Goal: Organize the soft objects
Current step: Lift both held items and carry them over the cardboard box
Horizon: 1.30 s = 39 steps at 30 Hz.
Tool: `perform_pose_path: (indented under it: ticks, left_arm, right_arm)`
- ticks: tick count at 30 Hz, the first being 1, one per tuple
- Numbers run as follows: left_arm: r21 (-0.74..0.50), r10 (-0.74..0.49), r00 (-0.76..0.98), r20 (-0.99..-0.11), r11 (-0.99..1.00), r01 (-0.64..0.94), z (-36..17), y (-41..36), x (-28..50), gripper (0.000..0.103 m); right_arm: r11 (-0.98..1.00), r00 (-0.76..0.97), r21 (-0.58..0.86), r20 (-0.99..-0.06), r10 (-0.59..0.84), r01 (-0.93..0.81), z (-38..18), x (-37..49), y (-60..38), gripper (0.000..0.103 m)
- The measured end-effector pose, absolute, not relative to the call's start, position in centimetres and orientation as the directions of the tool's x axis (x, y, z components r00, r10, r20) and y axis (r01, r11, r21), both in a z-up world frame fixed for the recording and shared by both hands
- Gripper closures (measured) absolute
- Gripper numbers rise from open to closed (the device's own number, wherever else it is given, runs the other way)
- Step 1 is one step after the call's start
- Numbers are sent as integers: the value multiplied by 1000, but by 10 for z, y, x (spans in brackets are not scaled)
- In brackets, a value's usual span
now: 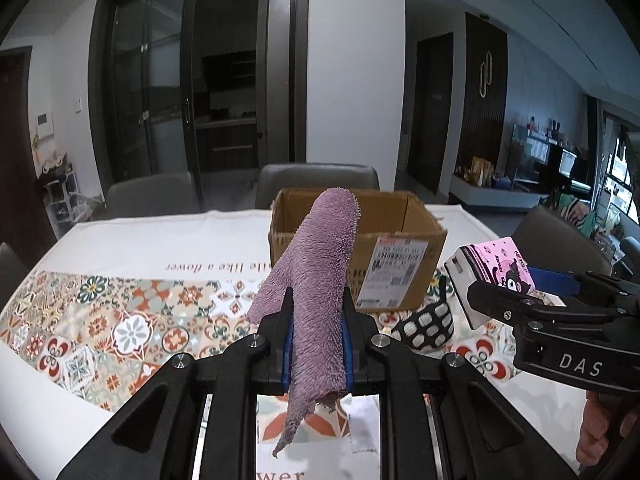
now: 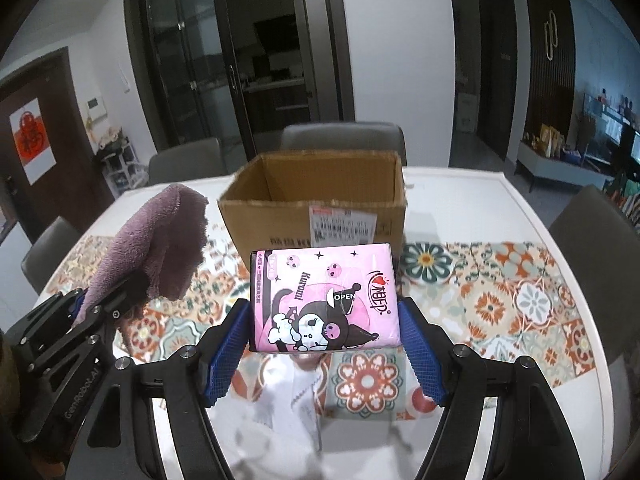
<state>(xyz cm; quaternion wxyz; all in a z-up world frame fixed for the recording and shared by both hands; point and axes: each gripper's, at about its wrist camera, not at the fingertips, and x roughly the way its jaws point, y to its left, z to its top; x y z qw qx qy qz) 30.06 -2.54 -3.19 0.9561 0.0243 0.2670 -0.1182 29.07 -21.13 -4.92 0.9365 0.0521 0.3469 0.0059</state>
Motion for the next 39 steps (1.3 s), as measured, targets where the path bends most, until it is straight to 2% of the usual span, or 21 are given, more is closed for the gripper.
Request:
perform_pose_path:
  ticks: [21, 29, 39]
  left_arm:
    - [15, -220, 901, -373, 970, 243, 26, -38, 329, 84]
    - [21, -218, 904, -367, 970, 243, 28, -43, 351, 84]
    - [5, -231, 890, -393, 967, 254, 21, -48, 391, 84]
  right_arm:
    - [995, 881, 99, -472, 45, 2, 17, 306, -219, 29]
    - [994, 896, 108, -443, 42, 7, 25, 326, -226, 29]
    - [995, 885, 101, -464, 34, 14, 13, 361, -232, 29]
